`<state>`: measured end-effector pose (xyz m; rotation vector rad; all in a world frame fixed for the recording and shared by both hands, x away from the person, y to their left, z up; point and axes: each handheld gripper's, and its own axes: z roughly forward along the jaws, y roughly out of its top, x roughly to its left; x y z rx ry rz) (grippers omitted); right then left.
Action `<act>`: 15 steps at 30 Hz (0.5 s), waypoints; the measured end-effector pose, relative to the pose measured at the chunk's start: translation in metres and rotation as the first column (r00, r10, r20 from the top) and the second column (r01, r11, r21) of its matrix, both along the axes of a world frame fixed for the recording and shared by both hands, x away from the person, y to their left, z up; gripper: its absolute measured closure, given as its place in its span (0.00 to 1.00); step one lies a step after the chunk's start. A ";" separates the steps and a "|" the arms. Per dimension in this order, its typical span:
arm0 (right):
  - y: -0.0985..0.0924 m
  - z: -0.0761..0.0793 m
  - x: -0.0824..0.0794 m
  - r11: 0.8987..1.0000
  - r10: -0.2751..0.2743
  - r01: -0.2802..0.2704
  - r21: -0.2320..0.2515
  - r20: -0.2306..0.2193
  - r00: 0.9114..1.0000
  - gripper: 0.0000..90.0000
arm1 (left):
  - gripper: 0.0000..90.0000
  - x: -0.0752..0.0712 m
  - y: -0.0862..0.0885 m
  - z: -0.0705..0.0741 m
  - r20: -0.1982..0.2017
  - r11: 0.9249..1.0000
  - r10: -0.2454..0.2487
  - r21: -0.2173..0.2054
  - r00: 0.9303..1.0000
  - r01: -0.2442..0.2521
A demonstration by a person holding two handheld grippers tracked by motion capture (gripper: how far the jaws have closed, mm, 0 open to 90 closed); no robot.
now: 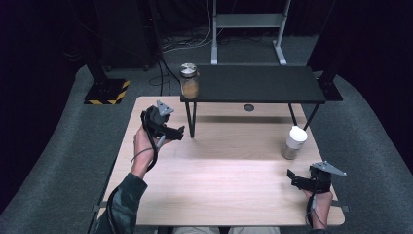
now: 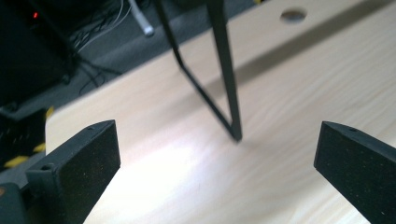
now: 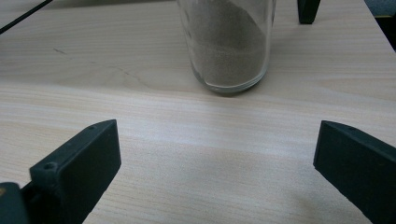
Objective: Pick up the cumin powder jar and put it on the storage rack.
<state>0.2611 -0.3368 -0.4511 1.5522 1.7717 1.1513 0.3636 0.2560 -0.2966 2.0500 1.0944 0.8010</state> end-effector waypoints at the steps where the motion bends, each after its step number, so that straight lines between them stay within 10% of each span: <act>1: 0.000 0.000 0.000 1.000 0.001 -0.001 -0.002 0.000 1.000 0.00 | 0.00 -0.003 0.001 -0.008 -0.005 1.000 0.009 0.007 1.000 -0.009; 15: 0.000 0.000 0.000 1.000 0.000 0.000 -0.003 0.000 1.000 0.00 | 0.00 -0.028 0.003 -0.106 -0.178 0.996 0.076 -0.022 0.981 -0.081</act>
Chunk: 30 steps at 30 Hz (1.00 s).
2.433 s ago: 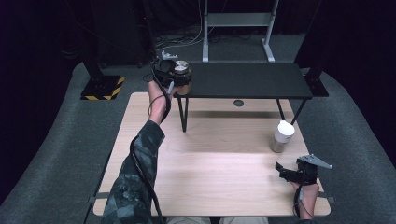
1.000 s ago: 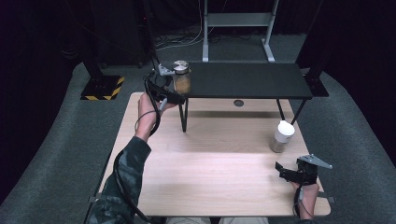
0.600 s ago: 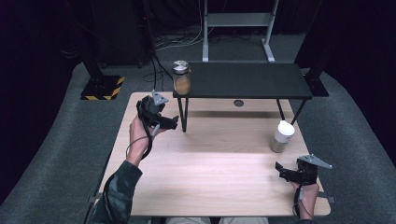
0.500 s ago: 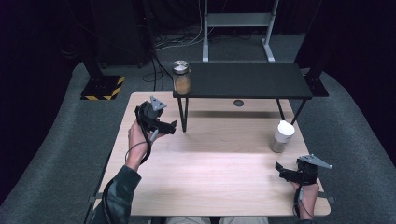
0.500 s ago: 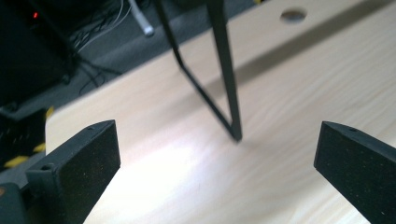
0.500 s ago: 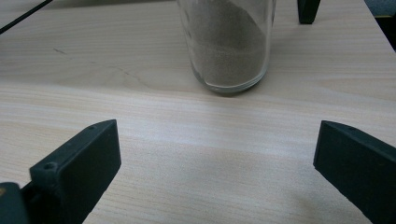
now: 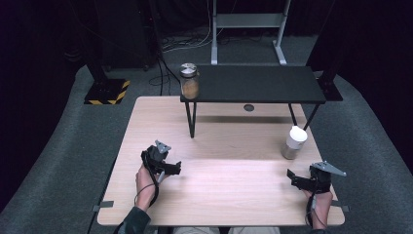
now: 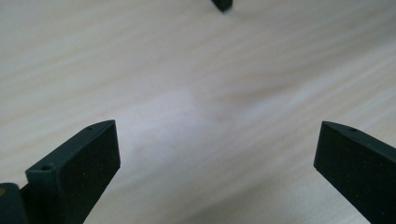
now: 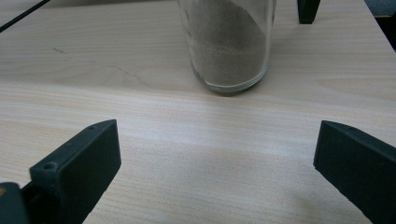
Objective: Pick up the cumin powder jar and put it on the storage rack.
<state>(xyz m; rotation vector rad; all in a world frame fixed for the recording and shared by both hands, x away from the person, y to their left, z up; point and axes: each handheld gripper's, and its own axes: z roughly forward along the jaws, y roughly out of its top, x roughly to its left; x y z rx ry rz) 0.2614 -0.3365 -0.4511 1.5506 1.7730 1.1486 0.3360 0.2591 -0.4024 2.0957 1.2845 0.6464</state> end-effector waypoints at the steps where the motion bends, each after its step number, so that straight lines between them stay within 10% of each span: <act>1: 0.000 0.000 0.000 1.000 0.001 -0.001 0.000 0.000 1.000 0.00 | 0.00 -0.001 0.000 -0.005 -0.007 1.000 0.006 -0.010 1.000 -0.006; 10: -0.001 0.000 0.000 1.000 0.001 -0.001 0.004 0.001 1.000 0.00 | 0.00 -0.006 0.006 -0.030 -0.033 0.995 0.021 -0.100 0.999 -0.024; 30: -0.001 -0.001 -0.001 1.000 0.000 0.000 0.007 0.007 1.000 0.00 | 0.00 -0.010 0.012 -0.037 0.004 0.993 0.000 -0.115 1.000 0.000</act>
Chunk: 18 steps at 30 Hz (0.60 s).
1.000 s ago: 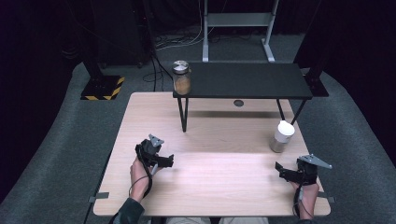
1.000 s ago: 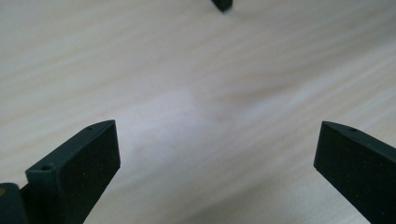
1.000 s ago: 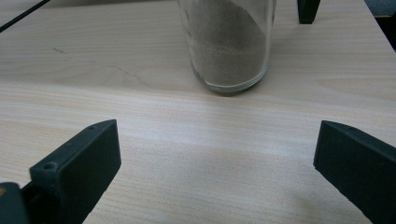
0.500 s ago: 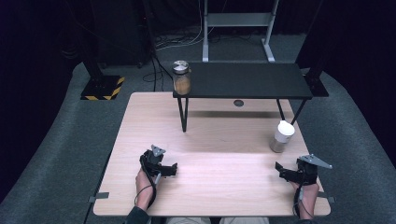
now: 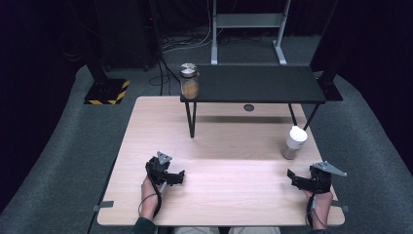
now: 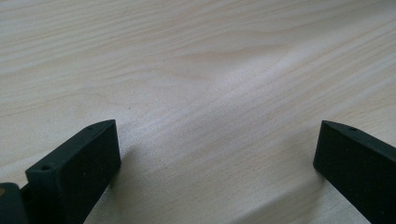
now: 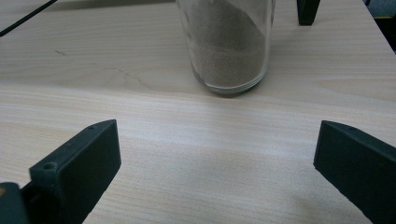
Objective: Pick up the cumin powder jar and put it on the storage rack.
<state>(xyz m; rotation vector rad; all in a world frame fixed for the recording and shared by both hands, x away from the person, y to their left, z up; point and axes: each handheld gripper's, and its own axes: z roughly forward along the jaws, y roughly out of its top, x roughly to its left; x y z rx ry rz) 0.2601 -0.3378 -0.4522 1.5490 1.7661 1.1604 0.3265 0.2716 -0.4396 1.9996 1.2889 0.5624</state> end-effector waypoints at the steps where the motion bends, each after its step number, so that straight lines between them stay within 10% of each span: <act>1: 0.000 0.000 0.000 1.000 -0.001 0.001 0.000 0.000 1.000 0.00 | 0.00 0.000 0.000 0.000 0.000 1.000 0.000 0.000 1.000 0.000; 18: 0.002 0.001 0.000 1.000 -0.006 0.006 -0.009 -0.004 1.000 0.00 | 0.00 0.000 0.000 0.000 0.000 1.000 0.000 0.000 1.000 0.000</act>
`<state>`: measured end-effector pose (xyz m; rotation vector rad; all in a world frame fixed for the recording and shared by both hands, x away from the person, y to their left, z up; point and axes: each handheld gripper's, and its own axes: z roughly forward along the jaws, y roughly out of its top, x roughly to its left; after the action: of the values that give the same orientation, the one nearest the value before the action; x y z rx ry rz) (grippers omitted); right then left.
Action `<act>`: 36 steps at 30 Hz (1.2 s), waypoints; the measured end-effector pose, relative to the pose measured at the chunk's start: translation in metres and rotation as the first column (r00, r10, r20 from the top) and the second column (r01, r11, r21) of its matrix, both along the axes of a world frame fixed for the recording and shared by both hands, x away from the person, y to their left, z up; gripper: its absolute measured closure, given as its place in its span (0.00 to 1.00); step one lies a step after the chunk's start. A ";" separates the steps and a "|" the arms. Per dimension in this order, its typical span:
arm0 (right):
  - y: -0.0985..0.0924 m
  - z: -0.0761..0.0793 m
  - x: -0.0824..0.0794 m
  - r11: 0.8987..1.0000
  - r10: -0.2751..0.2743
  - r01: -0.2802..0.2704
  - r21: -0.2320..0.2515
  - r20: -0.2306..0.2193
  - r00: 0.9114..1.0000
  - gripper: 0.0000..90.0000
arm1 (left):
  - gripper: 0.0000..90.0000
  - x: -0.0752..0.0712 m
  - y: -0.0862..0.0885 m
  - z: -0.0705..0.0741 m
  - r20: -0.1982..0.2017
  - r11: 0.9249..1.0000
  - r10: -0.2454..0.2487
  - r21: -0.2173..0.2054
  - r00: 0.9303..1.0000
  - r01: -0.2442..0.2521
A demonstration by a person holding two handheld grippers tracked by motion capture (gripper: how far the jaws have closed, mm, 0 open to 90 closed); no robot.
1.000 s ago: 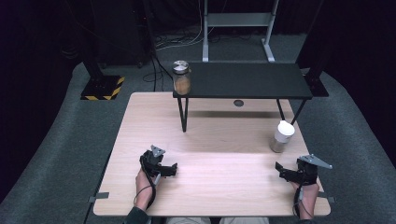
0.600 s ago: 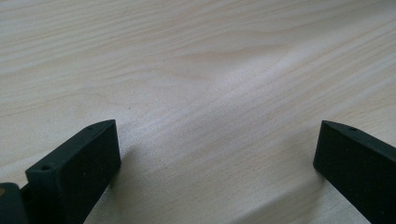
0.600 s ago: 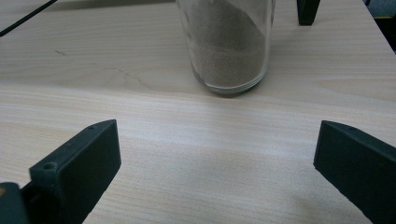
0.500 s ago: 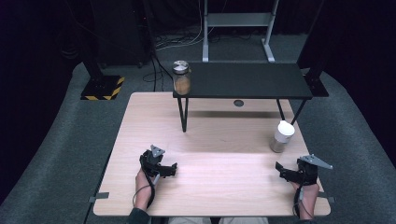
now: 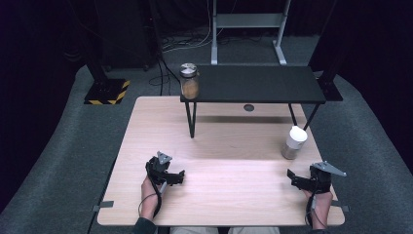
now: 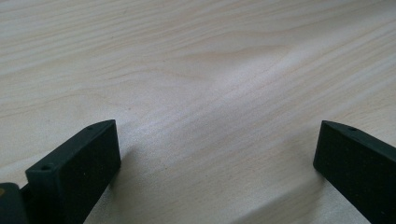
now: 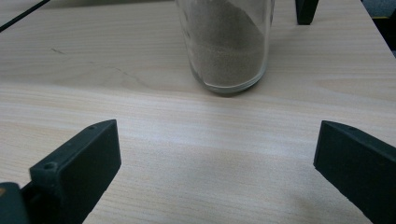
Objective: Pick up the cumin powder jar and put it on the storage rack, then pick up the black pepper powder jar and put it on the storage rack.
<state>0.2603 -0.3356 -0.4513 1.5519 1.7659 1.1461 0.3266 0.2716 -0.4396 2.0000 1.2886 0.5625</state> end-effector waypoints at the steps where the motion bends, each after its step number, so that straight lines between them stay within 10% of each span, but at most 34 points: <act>1: 0.000 0.000 0.000 1.000 0.000 0.000 0.000 0.000 1.000 0.00 | 0.00 0.000 0.000 0.000 0.000 1.000 0.000 0.000 1.000 0.000; 36: 0.007 0.001 -0.001 0.999 -0.036 0.036 -0.022 0.013 0.999 0.00 | 0.00 0.000 0.000 0.000 -0.001 1.000 0.000 0.000 1.000 0.000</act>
<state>0.2590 -0.3287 -0.4505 1.5543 1.7298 1.1128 0.3268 0.2716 -0.4394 2.0001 1.2890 0.5617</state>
